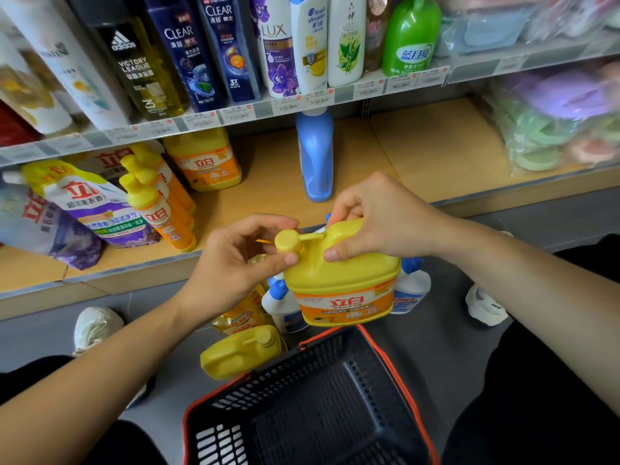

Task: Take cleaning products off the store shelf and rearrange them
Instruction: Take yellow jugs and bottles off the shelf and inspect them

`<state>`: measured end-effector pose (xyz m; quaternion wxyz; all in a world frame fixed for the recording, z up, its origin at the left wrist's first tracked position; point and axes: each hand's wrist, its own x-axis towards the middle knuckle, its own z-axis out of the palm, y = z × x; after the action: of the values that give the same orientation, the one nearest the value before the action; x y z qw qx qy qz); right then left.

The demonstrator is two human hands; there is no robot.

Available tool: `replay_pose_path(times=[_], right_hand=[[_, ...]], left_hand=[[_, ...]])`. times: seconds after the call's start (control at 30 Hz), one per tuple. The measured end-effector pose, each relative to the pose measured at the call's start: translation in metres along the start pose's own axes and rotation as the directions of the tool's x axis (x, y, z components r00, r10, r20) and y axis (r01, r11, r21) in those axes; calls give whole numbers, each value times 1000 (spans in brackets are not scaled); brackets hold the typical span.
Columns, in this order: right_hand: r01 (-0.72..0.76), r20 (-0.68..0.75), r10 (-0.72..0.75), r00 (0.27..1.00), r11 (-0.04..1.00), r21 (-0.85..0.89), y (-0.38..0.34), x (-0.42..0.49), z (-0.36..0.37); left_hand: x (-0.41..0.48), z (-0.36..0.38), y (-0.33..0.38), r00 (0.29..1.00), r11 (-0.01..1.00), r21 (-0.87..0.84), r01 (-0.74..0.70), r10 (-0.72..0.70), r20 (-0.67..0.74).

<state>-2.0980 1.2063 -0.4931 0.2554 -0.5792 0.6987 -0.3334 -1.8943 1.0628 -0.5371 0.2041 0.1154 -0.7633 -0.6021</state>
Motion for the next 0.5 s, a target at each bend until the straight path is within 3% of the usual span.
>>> replay_pose_path(times=[0.17, 0.4, 0.5], right_hand=[[-16, 10, 15, 1000, 997, 79, -2, 1, 1], [-21, 69, 8, 998, 981, 193, -5, 1, 2], [-40, 70, 22, 997, 961, 272, -5, 1, -3]], left_hand=[[0, -4, -1, 999, 990, 137, -11, 7, 33], [5, -13, 6, 926, 959, -195, 205, -126, 356], [6, -18, 7, 912, 932, -275, 234, -112, 395]])
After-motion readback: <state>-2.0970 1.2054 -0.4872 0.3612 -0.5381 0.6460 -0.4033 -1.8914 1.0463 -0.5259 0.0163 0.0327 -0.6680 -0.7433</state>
